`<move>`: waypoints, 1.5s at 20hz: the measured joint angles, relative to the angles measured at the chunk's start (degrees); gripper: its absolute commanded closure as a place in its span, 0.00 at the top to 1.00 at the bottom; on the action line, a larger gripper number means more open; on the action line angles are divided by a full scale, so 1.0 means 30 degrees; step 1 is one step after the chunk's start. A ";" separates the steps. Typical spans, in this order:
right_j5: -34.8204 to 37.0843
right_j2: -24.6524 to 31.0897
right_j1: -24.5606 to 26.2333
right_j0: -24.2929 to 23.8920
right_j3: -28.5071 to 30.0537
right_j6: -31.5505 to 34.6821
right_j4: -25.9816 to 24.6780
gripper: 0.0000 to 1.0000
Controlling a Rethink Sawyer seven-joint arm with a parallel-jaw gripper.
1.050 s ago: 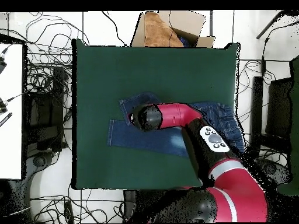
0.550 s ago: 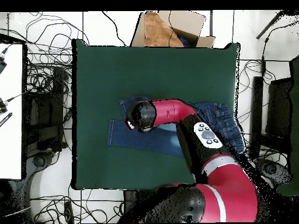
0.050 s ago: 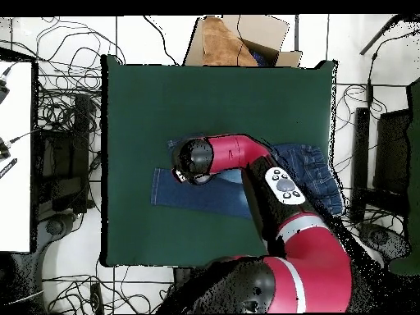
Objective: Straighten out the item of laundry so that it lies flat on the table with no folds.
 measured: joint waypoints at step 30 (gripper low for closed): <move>-0.6623 0.0675 -0.3438 -0.0521 0.1993 0.0000 -0.0039 0.00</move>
